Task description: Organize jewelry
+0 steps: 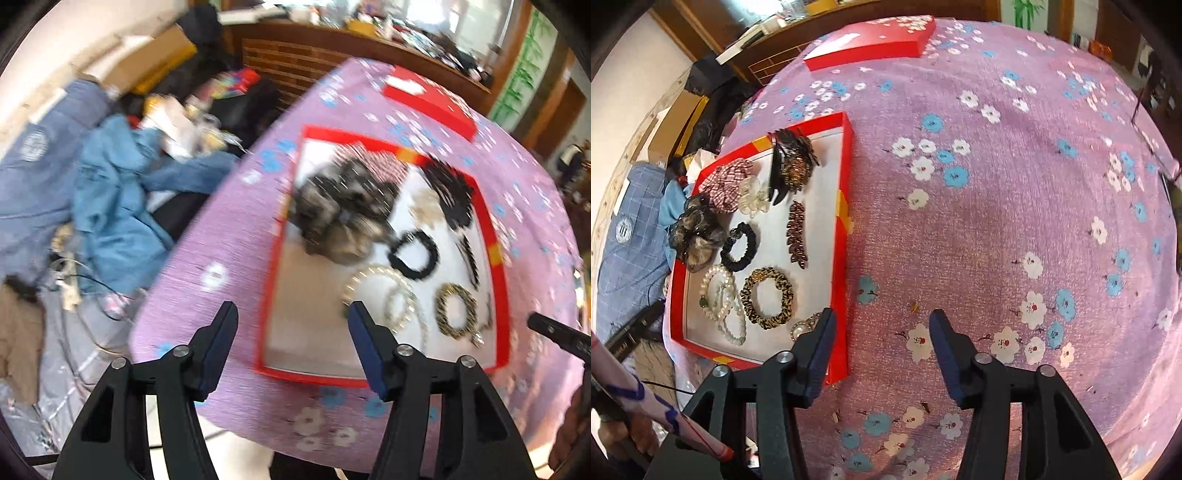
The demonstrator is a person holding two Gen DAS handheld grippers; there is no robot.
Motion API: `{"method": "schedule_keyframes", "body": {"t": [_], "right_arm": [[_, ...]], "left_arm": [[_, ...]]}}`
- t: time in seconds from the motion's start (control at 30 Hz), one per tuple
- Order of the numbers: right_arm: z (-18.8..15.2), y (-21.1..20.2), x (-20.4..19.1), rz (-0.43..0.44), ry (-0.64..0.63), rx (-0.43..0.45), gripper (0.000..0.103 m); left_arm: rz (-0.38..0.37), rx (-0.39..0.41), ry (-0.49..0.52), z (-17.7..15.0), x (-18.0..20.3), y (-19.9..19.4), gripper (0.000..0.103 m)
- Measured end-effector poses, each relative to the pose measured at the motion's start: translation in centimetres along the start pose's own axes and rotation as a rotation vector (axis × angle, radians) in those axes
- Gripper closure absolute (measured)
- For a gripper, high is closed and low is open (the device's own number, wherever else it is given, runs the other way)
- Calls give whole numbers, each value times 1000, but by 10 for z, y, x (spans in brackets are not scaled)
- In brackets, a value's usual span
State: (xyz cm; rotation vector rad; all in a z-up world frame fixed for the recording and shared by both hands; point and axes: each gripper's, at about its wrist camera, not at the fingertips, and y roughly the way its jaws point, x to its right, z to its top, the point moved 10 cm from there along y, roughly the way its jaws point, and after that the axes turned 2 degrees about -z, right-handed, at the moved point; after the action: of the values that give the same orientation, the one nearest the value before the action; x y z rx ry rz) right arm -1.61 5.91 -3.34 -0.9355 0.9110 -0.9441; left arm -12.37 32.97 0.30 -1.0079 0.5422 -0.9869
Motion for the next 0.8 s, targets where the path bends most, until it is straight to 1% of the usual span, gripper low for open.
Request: {"method": "schedule_keyframes", "body": {"t": [0.07,0.13,0.23,0.3,0.37,0.4,0.47,0.57,0.63,0.73,0.8], "right_arm": [[2,-4,-4,-11,-28,19,37],[5,-10,-8,-21,-53,46,30],[11,-25,-15,-39,-103,99,25],[15,-34,-21,-49,-134,131,20],[20,-47,-26,-62,-172,178,17],[22,-54,-30,-71,-194,203,16],[25,-68,-35,-88,-234,248,12],[28,-86,-46,-115,-299,317,9],[27,-94,-53,-125,-343,346,6],[23,-94,-64,-122,-398,347,6],[20,-93,-71,-126,-438,343,6]], "left_arm": [[32,43,-10,5,-5,-12,36],[72,104,-14,11,-9,-29,32],[143,199,10,22,-9,-57,28],[185,260,26,27,-6,-78,19],[205,309,33,33,-4,-96,15],[215,337,34,35,-1,-108,11],[231,370,38,39,3,-122,7],[248,400,62,41,11,-138,7],[286,396,97,42,19,-142,6],[348,404,154,42,29,-147,6],[373,405,172,39,36,-146,6]]}}
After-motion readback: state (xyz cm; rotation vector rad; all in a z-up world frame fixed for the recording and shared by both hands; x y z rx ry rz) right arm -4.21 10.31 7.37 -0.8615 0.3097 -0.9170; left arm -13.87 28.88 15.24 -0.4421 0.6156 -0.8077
